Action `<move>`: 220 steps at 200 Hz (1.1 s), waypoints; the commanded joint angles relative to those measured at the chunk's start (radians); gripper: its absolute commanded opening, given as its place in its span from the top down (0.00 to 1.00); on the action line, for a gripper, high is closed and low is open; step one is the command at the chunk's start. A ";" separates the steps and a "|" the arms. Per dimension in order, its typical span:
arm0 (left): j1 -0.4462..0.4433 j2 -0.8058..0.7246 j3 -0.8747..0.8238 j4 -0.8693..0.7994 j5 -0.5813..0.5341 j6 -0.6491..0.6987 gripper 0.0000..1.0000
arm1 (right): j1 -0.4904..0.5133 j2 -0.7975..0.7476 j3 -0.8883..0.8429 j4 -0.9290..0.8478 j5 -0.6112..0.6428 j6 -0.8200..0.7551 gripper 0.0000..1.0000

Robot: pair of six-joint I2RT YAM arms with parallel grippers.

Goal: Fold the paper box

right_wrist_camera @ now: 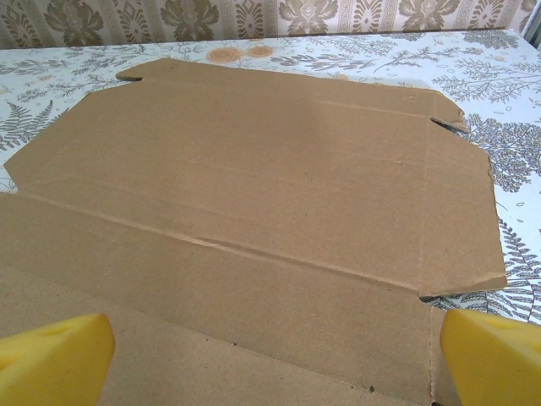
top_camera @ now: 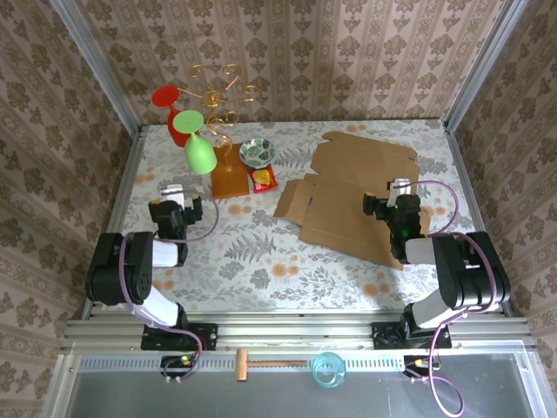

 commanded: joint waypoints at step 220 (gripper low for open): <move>-0.385 -0.474 0.518 -1.357 0.308 -0.987 0.46 | 0.123 -0.556 0.826 -1.643 -0.114 0.763 0.42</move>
